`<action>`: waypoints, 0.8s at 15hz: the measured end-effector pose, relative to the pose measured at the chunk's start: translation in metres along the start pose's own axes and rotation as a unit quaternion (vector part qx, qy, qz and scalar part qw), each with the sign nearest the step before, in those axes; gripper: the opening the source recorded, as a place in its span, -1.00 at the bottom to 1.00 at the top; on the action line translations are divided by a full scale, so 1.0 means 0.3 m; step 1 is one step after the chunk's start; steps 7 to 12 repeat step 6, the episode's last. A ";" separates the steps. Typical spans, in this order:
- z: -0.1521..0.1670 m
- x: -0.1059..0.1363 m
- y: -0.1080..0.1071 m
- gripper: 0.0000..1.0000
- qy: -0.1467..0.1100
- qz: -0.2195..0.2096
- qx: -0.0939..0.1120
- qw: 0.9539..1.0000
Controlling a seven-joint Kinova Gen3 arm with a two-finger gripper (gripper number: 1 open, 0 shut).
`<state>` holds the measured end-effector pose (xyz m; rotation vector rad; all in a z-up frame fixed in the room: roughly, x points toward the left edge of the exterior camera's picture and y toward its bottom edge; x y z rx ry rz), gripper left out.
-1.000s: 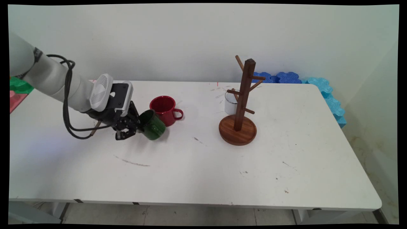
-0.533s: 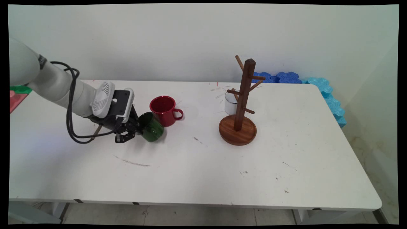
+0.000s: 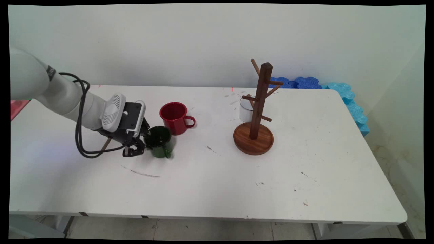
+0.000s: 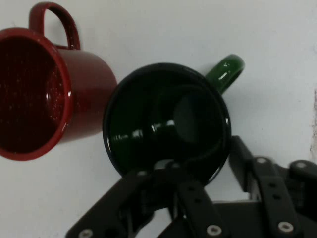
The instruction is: Place the picked object on the table
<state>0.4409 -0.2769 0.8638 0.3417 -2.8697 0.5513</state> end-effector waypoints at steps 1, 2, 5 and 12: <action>0.005 0.001 0.004 1.00 0.000 0.001 0.000 1.000; 0.010 0.002 0.007 1.00 -0.001 0.002 -0.001 1.000; 0.022 0.003 0.015 1.00 -0.001 0.004 -0.002 1.000; 0.024 0.004 0.017 1.00 -0.001 0.004 -0.002 1.000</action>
